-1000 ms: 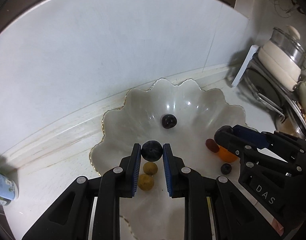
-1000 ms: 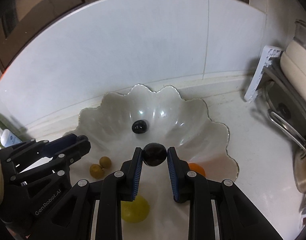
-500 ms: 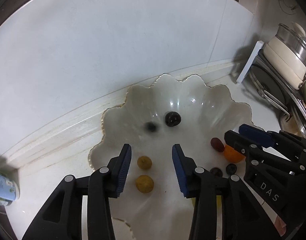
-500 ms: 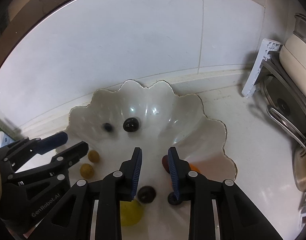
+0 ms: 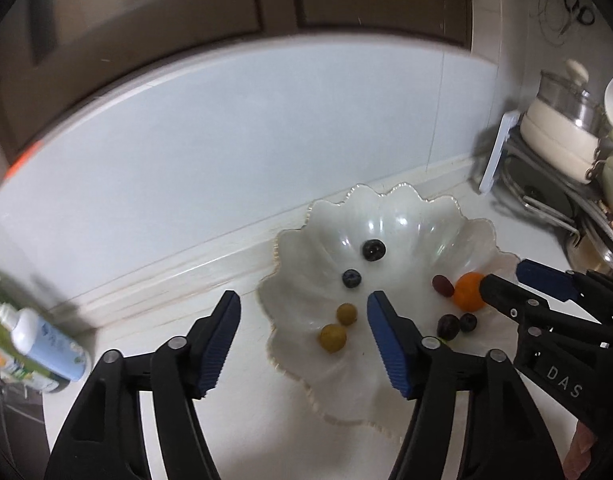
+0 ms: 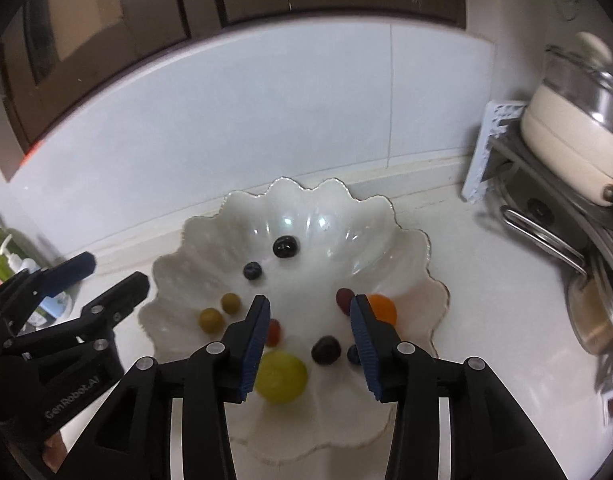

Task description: Organize fruits

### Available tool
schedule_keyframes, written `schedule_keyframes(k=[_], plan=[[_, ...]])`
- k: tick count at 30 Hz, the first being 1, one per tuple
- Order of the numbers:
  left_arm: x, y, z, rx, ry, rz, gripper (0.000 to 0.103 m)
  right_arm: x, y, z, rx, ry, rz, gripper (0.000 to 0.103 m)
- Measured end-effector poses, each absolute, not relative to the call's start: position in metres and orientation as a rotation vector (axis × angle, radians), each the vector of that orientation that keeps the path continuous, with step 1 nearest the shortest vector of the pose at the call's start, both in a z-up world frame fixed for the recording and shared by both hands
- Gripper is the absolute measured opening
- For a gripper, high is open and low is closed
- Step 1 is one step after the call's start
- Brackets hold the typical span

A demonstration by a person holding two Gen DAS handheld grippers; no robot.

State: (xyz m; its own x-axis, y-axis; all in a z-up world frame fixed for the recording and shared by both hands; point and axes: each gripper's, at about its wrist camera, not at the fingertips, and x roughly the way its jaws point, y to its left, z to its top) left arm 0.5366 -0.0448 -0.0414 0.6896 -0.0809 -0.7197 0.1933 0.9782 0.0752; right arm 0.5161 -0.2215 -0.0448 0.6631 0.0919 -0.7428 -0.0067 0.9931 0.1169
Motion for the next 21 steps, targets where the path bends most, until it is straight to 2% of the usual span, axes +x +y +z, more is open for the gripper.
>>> schedule_keyframes(k=[2, 6, 10, 14, 21], plan=[[0.517, -0.038, -0.033, 0.147, 0.756, -0.153, 0.069, 0.498, -0.218, -0.037, 0.102, 0.808, 0.045, 0.052], [0.482, -0.032, -0.020, 0.168, 0.679, -0.150, 0.078, 0.463, -0.210, -0.024, 0.080, 0.742, 0.016, 0.054], [0.441, -0.019, -0.004, 0.156, 0.597, -0.145, 0.084, 0.420, -0.206, -0.011, 0.072, 0.659, -0.035, 0.066], [0.409, -0.008, 0.007, 0.128, 0.559, -0.158, 0.090, 0.379, -0.203, 0.001, 0.076, 0.594, -0.078, 0.073], [0.357, -0.002, 0.014, 0.117, 0.522, -0.176, 0.093, 0.318, -0.196, 0.015, 0.075, 0.531, -0.121, 0.076]])
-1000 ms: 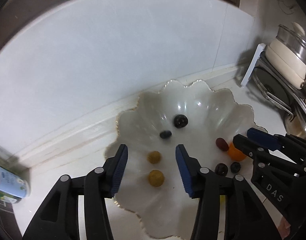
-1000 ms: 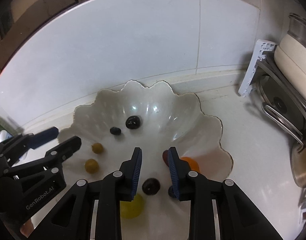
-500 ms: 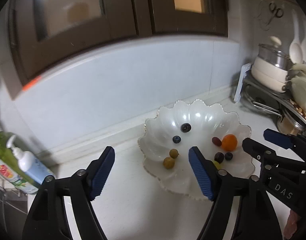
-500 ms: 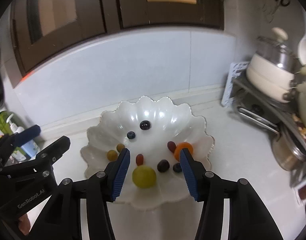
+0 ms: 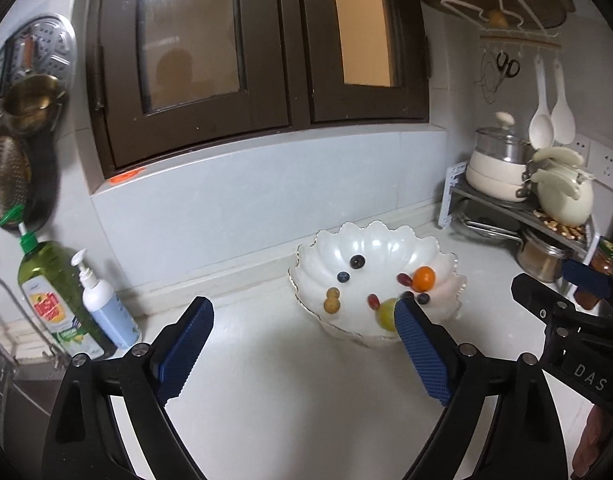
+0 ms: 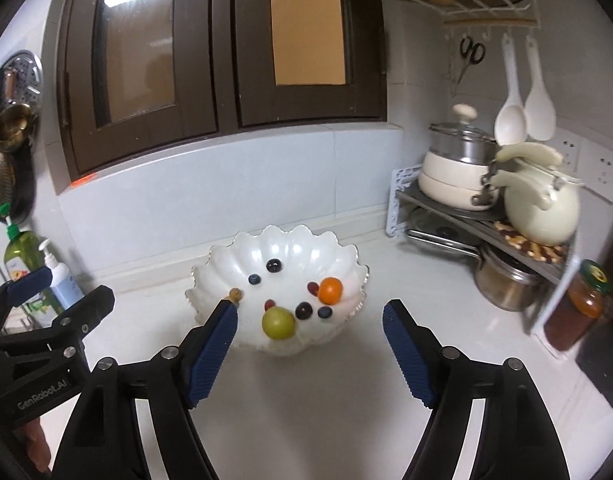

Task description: Organize fruits

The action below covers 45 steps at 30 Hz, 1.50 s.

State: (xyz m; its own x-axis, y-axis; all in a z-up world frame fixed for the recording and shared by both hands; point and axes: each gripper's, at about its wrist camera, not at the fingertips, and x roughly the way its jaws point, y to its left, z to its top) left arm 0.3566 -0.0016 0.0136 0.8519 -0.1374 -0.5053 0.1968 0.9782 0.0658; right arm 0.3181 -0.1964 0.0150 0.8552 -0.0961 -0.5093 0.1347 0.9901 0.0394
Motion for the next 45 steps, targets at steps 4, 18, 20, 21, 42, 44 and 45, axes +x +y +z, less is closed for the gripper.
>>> schedule_keyframes(k=[4, 18, 20, 21, 42, 44, 45], plan=[[0.321, 0.000, 0.020, 0.113, 0.485, -0.184, 0.094, 0.288, -0.194, 0.018, 0.075, 0.519, -0.125, 0.076], [0.187, 0.001, 0.040, 0.050, 0.387, -0.143, 0.098, 0.171, -0.186, 0.035, 0.046, 0.460, -0.111, 0.076], [0.172, 0.001, 0.041, 0.048, 0.388, -0.141, 0.098, 0.154, -0.186, 0.037, 0.043, 0.452, -0.110, 0.076], [0.161, 0.001, 0.042, 0.046, 0.385, -0.141, 0.098, 0.144, -0.186, 0.037, 0.046, 0.449, -0.105, 0.076], [0.043, 0.016, 0.057, 0.072, 0.328, -0.139, 0.103, 0.017, -0.162, 0.053, 0.017, 0.363, -0.101, 0.080], [0.037, 0.017, 0.057, 0.074, 0.328, -0.143, 0.103, 0.013, -0.161, 0.053, 0.017, 0.364, -0.100, 0.080], [0.034, 0.018, 0.058, 0.072, 0.327, -0.144, 0.103, 0.010, -0.160, 0.053, 0.018, 0.364, -0.096, 0.080]])
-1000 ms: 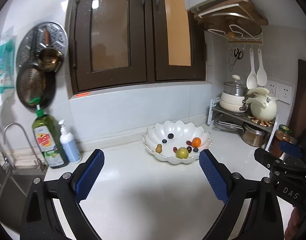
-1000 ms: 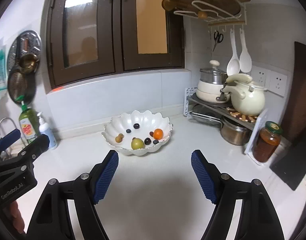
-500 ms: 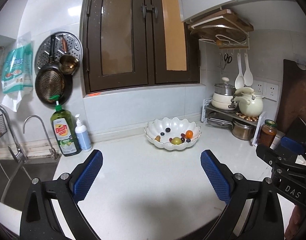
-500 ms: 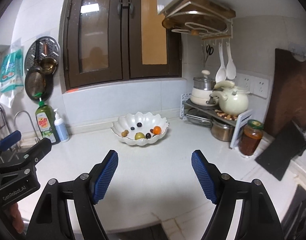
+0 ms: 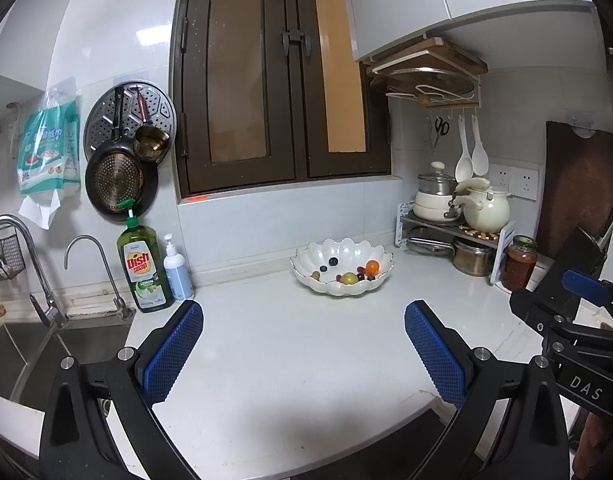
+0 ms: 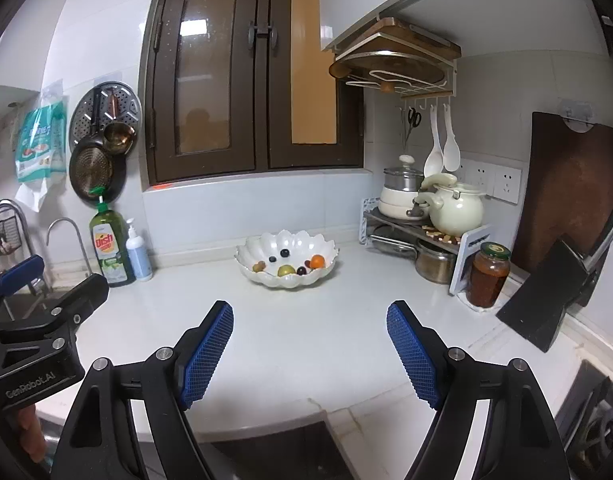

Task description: Organize fruits

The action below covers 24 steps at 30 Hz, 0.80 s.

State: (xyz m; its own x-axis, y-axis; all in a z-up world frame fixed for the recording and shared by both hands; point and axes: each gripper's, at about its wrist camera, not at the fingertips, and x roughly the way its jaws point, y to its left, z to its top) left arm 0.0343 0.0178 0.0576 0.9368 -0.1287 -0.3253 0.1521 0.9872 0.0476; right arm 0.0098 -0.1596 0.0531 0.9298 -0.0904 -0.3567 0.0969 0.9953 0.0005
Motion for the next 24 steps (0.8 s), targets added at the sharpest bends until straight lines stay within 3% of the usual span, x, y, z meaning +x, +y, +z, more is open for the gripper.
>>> schedule_keyframes(k=[24], plan=[[0.000, 0.029, 0.053, 0.073, 0.322, -0.133, 0.103, -0.019, -0.153, 0.046, 0.031, 0.376, -0.082, 0.080]])
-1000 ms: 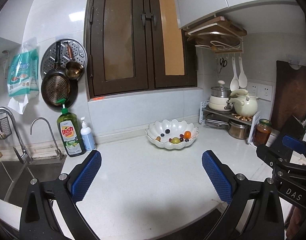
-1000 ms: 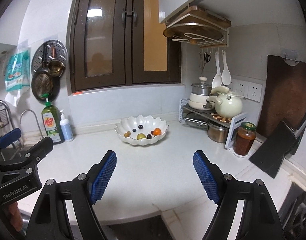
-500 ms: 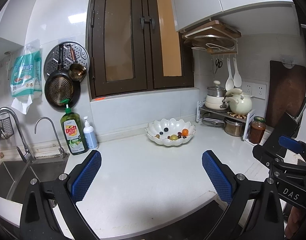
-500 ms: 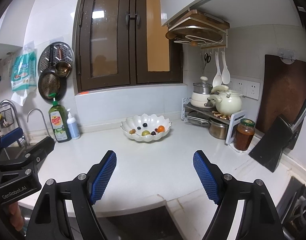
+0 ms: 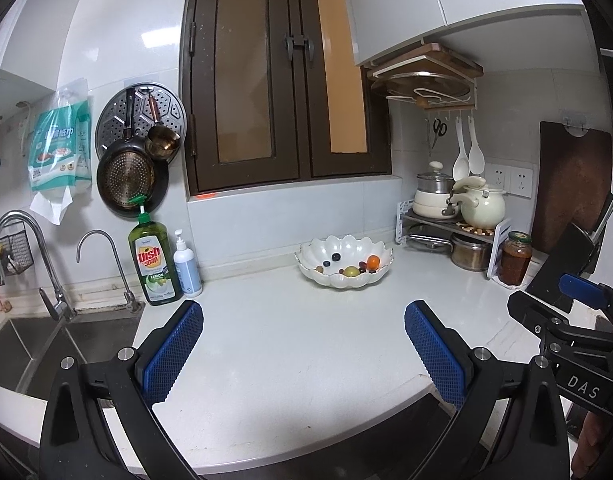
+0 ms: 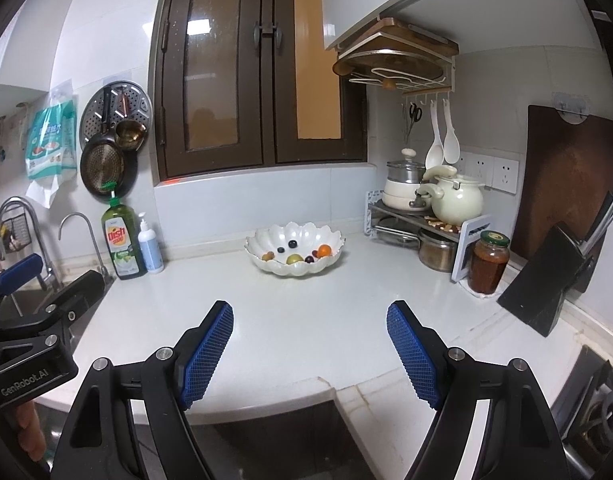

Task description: Organize fruits

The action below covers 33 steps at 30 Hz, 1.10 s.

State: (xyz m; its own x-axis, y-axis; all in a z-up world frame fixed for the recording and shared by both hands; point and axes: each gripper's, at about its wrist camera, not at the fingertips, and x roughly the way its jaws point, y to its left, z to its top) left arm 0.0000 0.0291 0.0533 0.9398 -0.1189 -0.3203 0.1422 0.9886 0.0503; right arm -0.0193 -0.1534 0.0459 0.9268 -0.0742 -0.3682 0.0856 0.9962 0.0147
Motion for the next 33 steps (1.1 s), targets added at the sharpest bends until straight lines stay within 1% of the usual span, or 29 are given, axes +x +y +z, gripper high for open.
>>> schedule_keyframes(k=[33], plan=[[-0.0002, 0.0329, 0.0569, 0.070, 0.316, -0.133, 0.103, -0.0176, -0.1494, 0.0474, 0.030, 0.380, -0.067, 0.080]])
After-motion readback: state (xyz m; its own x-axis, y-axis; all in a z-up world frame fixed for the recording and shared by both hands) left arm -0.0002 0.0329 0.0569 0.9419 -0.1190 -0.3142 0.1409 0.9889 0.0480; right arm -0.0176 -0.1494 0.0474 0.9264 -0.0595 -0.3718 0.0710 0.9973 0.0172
